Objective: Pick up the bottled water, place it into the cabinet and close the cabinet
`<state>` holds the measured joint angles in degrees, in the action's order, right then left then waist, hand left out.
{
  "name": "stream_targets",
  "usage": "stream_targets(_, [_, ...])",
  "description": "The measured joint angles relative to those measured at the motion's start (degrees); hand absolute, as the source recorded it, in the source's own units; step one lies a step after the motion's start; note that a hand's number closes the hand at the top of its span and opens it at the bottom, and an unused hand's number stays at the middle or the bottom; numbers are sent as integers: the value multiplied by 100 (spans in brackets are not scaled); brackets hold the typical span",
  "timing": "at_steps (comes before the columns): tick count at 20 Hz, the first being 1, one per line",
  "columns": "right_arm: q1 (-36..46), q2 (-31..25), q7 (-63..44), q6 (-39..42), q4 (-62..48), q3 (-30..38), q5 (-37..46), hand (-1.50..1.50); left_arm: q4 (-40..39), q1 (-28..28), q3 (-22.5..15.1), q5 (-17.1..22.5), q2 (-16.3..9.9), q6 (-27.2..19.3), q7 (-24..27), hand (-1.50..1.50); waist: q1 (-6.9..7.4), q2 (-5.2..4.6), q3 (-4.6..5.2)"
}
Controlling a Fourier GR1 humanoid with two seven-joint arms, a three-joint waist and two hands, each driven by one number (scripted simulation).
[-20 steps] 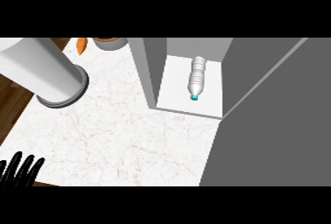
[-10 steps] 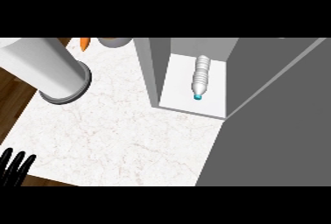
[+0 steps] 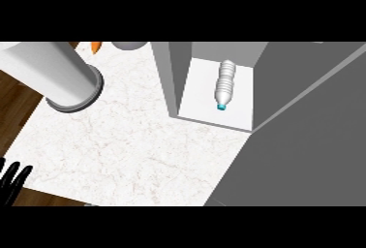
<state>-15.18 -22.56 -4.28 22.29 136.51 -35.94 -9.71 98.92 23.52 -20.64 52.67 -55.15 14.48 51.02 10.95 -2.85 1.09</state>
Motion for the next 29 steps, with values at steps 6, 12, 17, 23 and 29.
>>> stream_targets(6, [745,550,-473,-90,-873,315,-854,150,6,-19,116,112,-66,80,-57,-150,71,-3,-27])
stream_targets(12, [1844,1264,-958,-670,-2072,961,-1038,150,-69,76,208,236,-112,160,-119,-150,-51,56,-58])
stream_targets(17, [3188,1895,-1340,-1464,-3346,1604,-761,150,-133,142,260,306,-91,239,-151,-150,-199,111,-71])
stream_targets(23, [4680,2134,-1360,-1754,-5068,2227,-627,150,-206,250,361,355,-80,328,-190,-150,-405,181,-115])
stream_targets(29, [5072,2228,-1113,-1495,-5789,2264,-666,150,-290,214,439,346,-12,423,-248,-150,-602,329,-165])
